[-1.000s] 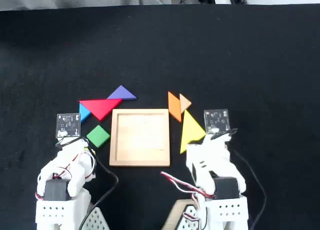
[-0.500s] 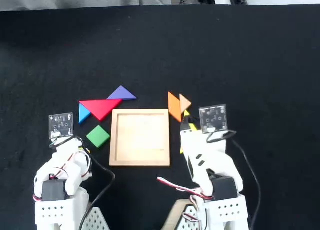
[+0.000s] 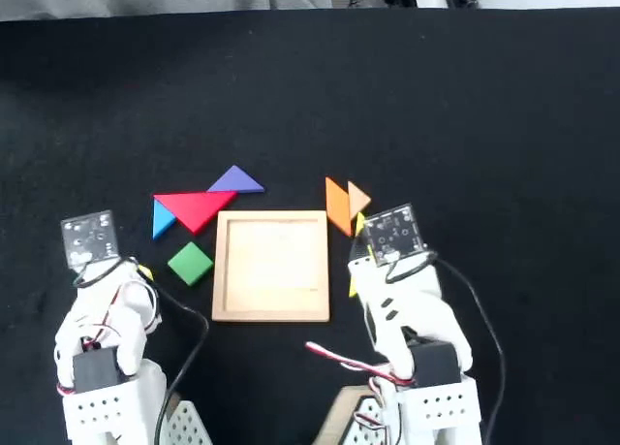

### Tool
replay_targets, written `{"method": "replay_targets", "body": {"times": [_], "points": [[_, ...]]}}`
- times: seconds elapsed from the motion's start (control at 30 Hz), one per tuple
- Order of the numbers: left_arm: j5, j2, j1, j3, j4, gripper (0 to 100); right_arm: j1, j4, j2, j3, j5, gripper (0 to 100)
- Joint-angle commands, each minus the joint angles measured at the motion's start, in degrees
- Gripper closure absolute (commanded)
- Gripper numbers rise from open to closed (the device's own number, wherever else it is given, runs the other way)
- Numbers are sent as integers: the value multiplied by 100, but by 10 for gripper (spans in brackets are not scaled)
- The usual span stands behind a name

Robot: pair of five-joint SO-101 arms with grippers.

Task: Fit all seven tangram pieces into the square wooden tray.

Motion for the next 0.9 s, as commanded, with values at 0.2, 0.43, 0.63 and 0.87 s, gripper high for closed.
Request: {"method": "replay_targets", "body": {"times": [0.2, 0.43, 0.63, 0.87], "points": [[-2813, -53, 374, 110, -2769, 892, 97, 70, -426, 4, 79, 986], [-2787, 53, 840, -163, -2884, 909, 97, 70, -409, 4, 88, 986], [-2769, 1257, 1077, -1543, -2330, 910, 88, 70, -400, 4, 88, 986], [-2769, 5152, 1103, -4119, -1442, 912, 88, 70, -382, 4, 88, 986]]}}
